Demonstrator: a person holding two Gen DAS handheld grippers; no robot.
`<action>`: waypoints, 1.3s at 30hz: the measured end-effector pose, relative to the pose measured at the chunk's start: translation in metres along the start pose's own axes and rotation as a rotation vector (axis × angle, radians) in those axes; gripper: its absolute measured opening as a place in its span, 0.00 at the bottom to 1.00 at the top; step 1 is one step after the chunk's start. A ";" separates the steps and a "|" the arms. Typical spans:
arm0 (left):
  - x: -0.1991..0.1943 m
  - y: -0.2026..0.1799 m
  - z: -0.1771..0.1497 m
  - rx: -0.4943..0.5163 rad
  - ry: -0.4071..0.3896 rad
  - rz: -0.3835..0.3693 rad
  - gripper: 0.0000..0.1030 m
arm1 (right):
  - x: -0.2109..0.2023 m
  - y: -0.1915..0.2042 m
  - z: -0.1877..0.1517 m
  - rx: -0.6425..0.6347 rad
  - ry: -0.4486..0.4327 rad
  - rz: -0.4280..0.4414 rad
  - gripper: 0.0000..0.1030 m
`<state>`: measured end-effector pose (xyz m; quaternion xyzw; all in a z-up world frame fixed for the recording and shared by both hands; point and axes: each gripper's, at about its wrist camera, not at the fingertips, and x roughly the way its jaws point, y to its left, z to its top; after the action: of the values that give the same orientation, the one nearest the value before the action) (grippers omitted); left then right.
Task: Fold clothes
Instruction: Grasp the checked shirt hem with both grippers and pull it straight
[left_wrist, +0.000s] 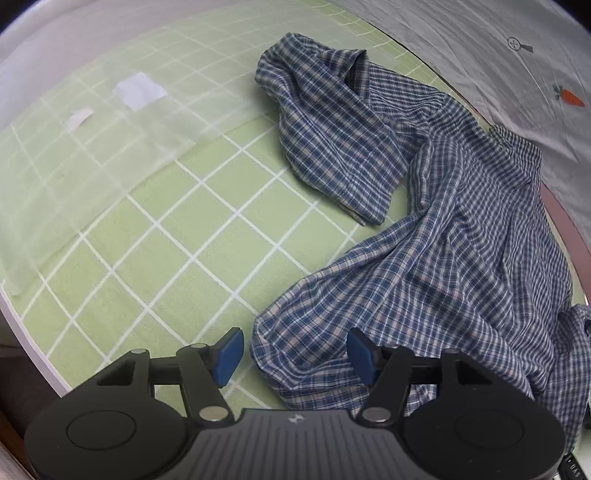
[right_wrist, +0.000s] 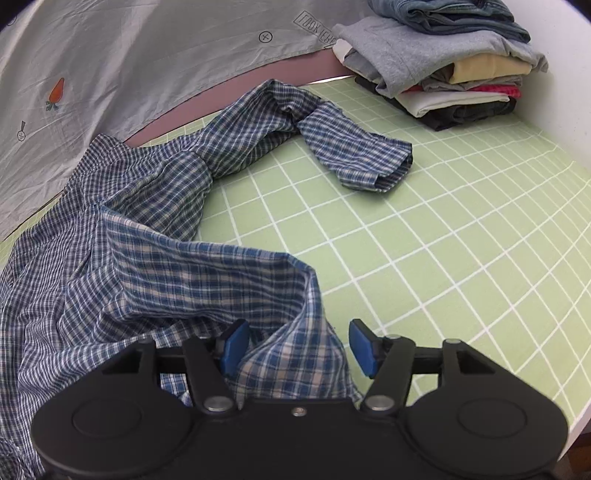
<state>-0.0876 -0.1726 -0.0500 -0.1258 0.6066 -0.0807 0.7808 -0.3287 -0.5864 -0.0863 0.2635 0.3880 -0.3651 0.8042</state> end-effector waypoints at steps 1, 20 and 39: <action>0.002 0.000 0.000 -0.015 0.007 0.000 0.61 | 0.001 -0.001 -0.001 -0.001 0.005 0.002 0.59; 0.001 0.018 0.002 -0.148 0.016 0.060 0.61 | -0.012 -0.013 -0.003 0.018 -0.032 0.043 0.08; -0.025 0.024 0.006 -0.053 -0.048 0.007 0.02 | -0.061 -0.036 0.014 -0.001 -0.141 0.152 0.02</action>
<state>-0.0882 -0.1417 -0.0325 -0.1463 0.5901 -0.0590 0.7918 -0.3779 -0.5947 -0.0340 0.2654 0.3098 -0.3204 0.8549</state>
